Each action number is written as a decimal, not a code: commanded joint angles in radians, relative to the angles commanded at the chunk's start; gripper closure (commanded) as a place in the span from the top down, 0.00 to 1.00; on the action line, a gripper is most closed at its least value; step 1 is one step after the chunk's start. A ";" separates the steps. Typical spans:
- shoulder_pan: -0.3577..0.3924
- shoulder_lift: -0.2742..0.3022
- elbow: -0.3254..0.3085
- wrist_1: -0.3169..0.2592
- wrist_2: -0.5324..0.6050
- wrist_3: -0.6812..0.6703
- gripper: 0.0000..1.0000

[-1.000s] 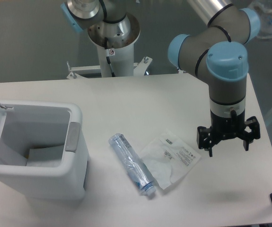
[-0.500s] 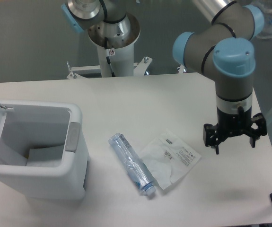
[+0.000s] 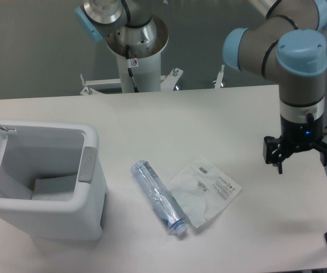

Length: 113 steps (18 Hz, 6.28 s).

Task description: Open the trash can

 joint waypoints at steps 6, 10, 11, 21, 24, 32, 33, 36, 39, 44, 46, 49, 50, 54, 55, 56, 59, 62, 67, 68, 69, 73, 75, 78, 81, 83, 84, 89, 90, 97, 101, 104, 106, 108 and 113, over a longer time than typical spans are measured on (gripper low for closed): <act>0.009 -0.005 -0.031 -0.002 0.000 0.057 1.00; -0.024 0.021 -0.064 -0.009 0.009 0.060 1.00; -0.034 0.038 -0.077 -0.009 0.005 0.060 1.00; -0.061 0.112 -0.126 -0.015 -0.002 0.060 1.00; -0.048 0.121 -0.124 -0.014 -0.003 0.065 1.00; -0.037 0.124 -0.110 -0.008 -0.003 0.097 1.00; -0.037 0.123 -0.106 -0.006 -0.003 0.098 1.00; -0.041 0.123 -0.100 -0.008 -0.003 0.097 1.00; -0.048 0.115 -0.101 -0.008 -0.002 0.097 1.00; -0.054 0.120 -0.107 -0.011 -0.005 0.095 1.00; -0.069 0.118 -0.107 -0.012 0.001 0.091 1.00; -0.081 0.115 -0.101 -0.009 -0.005 0.104 1.00; -0.086 0.114 -0.100 -0.009 -0.003 0.104 1.00; -0.118 0.127 -0.117 -0.012 0.000 -0.014 1.00; -0.130 0.138 -0.109 -0.009 0.000 -0.085 1.00; -0.141 0.141 -0.100 -0.008 -0.009 -0.115 1.00; -0.182 0.143 -0.087 -0.011 -0.041 -0.158 1.00; -0.215 0.152 -0.045 -0.009 -0.093 -0.372 1.00; -0.268 0.178 -0.035 -0.014 -0.178 -0.567 1.00; -0.291 0.184 -0.040 -0.017 -0.178 -0.601 1.00; -0.316 0.198 -0.047 -0.017 -0.178 -0.619 1.00; -0.397 0.218 -0.087 -0.018 -0.178 -0.656 1.00; -0.417 0.236 -0.118 -0.018 -0.179 -0.658 1.00; -0.437 0.268 -0.152 -0.020 -0.179 -0.661 1.00; -0.457 0.273 -0.170 -0.020 -0.178 -0.661 1.00; -0.472 0.272 -0.178 -0.020 -0.178 -0.661 1.00; -0.472 0.272 -0.182 -0.020 -0.178 -0.661 1.00; -0.476 0.268 -0.193 -0.020 -0.179 -0.661 1.00; -0.476 0.268 -0.199 -0.020 -0.179 -0.661 1.00; -0.476 0.267 -0.199 -0.020 -0.179 -0.659 1.00; -0.476 0.268 -0.206 -0.020 -0.179 -0.659 1.00; -0.476 0.268 -0.206 -0.020 -0.179 -0.661 1.00; -0.476 0.268 -0.206 -0.020 -0.179 -0.659 1.00; -0.476 0.267 -0.206 -0.020 -0.179 -0.659 1.00; -0.476 0.264 -0.206 -0.020 -0.178 -0.659 1.00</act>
